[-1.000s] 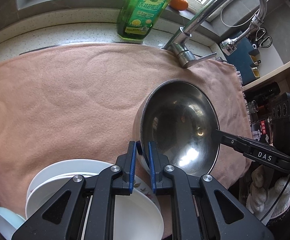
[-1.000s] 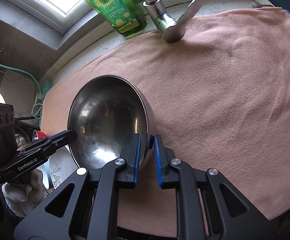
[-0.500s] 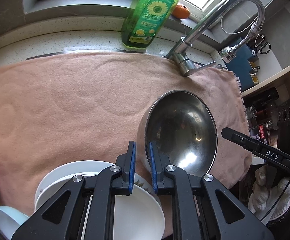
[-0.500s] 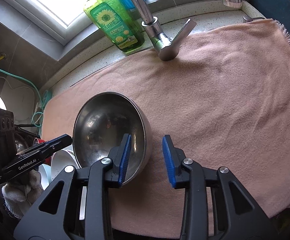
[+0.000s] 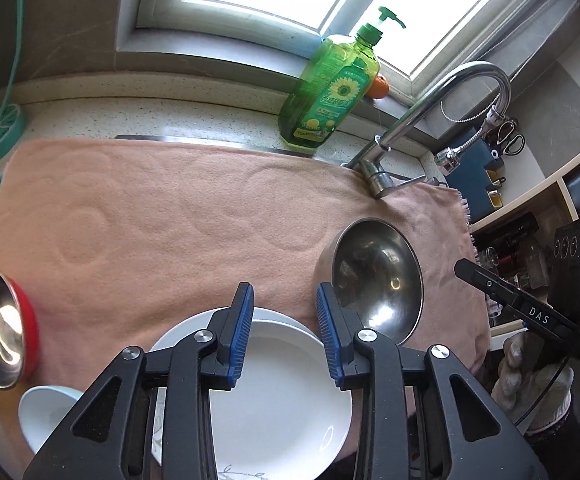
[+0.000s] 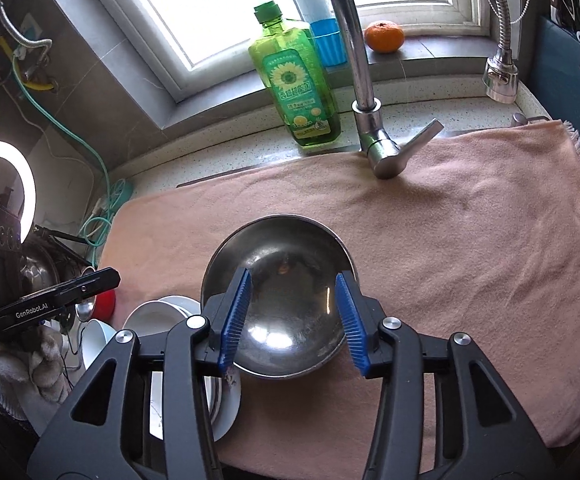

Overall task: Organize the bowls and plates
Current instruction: 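Move the right tool to the red-outside steel bowl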

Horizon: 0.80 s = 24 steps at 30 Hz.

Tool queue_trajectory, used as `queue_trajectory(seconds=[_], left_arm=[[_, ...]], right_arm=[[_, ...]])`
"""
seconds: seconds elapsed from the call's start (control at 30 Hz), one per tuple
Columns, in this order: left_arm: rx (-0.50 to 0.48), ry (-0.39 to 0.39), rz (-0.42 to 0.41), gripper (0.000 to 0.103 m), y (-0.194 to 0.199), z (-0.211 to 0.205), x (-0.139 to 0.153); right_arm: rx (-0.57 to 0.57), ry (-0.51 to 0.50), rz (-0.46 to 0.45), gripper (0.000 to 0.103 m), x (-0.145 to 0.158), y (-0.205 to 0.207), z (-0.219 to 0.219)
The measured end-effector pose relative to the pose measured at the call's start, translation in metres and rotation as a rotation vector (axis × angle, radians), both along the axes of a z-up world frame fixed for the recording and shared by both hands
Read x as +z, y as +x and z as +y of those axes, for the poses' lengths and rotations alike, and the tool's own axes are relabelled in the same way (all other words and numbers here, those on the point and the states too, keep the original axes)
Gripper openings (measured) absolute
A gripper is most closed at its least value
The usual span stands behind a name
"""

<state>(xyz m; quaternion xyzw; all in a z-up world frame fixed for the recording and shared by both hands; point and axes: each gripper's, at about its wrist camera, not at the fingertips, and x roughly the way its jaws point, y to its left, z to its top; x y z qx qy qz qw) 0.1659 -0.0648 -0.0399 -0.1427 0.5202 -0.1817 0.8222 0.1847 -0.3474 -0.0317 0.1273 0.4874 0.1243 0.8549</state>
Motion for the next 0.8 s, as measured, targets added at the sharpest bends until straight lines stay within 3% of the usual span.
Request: queue_trajectory(seconds=[0.1,0.33,0.5,0.8], left_arm=[[0.064,-0.037,-0.015,0.036,-0.013,0.025,0.007],[0.207,-0.042,-0.045,0.036,-0.048,0.081,0.017],[0.329,-0.056,-0.047,0.036,-0.079,0.121,0.014],[0.485,-0.036,-0.033,0.036,-0.112,0.172,0.002]], right_arm=[[0.027,0.011,-0.041,0.06,0.008,-0.003,0.014],[0.115,0.027,-0.114,0.064,0.021,-0.007,0.051],[0.197,0.081,-0.096,0.069,0.024,-0.005,0.08],[0.334,0.023,-0.059,0.069,0.025,-0.002,0.145]])
